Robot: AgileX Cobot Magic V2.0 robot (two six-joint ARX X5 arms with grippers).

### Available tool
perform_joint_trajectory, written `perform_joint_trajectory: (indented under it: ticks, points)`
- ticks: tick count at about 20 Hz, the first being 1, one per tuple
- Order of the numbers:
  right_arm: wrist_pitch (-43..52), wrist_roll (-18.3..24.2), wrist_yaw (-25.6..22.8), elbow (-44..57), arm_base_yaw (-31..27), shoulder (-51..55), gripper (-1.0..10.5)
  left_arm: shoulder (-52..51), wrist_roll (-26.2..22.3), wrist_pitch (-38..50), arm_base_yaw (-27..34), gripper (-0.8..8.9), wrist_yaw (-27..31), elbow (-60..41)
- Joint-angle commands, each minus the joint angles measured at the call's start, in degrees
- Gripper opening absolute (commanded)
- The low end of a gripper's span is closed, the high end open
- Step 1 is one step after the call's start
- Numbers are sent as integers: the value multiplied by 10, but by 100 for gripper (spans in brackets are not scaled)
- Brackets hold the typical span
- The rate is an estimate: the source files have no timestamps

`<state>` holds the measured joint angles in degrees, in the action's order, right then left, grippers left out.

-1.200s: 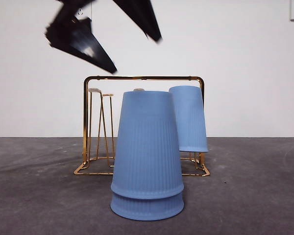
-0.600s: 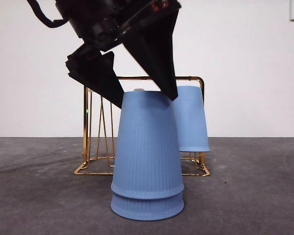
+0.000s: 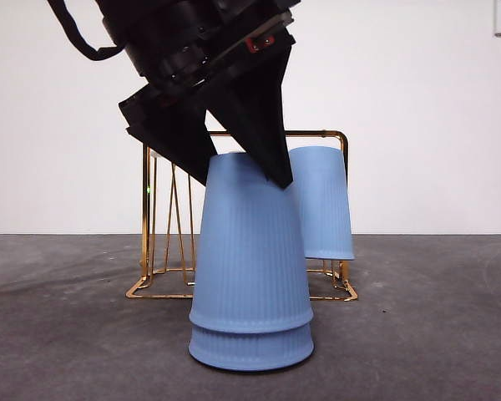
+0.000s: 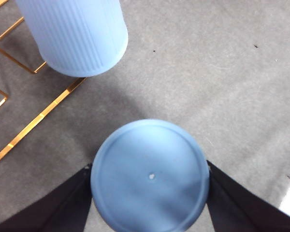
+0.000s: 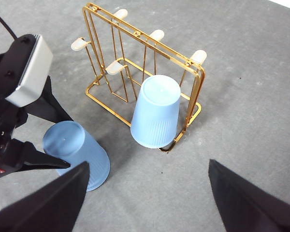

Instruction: Pick the top cup and place it on cupholder, pick up the mid cup and place it on cupholder, last pick the bottom cup and place it on cupholder.

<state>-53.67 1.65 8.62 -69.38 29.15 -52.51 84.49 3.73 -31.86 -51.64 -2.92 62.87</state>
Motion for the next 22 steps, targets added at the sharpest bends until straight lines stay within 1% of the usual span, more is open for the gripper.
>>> perform_joint_trajectory:
  ticks: [1, 4, 7, 8, 16, 17, 22]
  points:
    - [2, -5, 0, -11, 3, -2, 392, 11, -7, 1, -6, 241, 2, 12]
    - [3, -5, 0, -11, 3, -2, 392, 9, -7, -3, -6, 150, 2, 13]
    - [2, -5, 0, -11, 3, -2, 392, -1, -7, -3, -9, 138, 2, 13]
    - [2, -5, 0, -11, 3, -2, 392, -7, -7, -3, -9, 113, 2, 13]
    - [3, -5, 0, -11, 3, -2, 392, -67, -7, -10, -9, 107, 2, 14]
    - [3, -5, 0, -11, 3, -2, 392, -78, -7, -15, -9, 90, 5, 16]
    - [5, -5, 2, -11, 3, -2, 392, -153, -7, -37, -8, 79, 67, 55]
